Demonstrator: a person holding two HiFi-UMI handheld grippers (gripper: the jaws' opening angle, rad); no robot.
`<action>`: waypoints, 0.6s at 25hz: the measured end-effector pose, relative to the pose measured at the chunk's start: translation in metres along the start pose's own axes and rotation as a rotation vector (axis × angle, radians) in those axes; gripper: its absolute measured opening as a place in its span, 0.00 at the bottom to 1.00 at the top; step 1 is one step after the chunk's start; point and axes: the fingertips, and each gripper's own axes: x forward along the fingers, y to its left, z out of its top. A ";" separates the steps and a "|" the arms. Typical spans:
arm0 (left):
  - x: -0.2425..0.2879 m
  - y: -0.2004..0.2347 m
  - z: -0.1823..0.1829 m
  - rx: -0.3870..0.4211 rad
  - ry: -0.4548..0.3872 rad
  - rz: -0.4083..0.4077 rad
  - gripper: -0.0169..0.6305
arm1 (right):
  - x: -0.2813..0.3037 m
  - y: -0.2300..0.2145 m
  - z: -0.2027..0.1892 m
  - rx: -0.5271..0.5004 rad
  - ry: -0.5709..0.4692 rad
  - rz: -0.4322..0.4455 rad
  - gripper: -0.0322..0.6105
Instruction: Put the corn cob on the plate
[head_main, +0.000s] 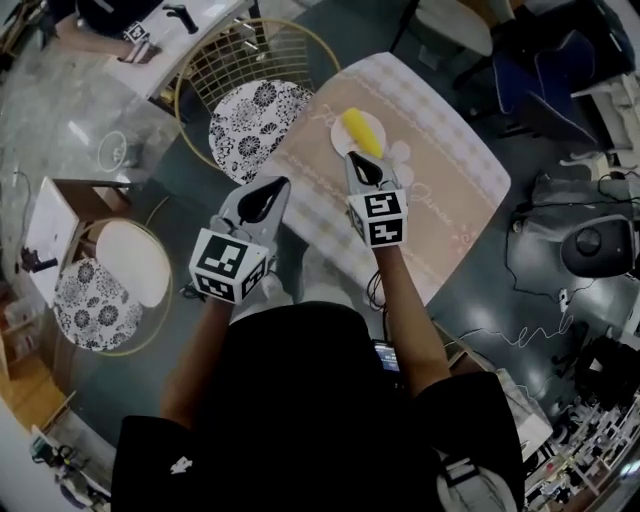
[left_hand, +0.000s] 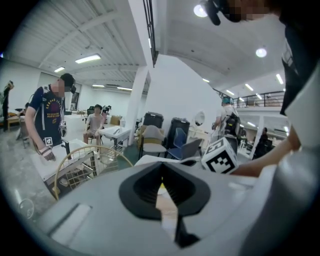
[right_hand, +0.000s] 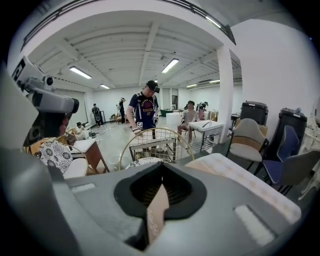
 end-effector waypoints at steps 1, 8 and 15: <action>-0.004 0.001 -0.001 0.017 0.001 0.000 0.03 | -0.004 0.006 0.004 -0.001 -0.011 -0.003 0.05; -0.039 0.006 -0.001 0.078 -0.023 0.005 0.03 | -0.039 0.053 0.030 -0.002 -0.092 -0.009 0.05; -0.072 -0.007 0.004 0.113 -0.080 -0.020 0.03 | -0.085 0.099 0.055 -0.053 -0.173 -0.003 0.05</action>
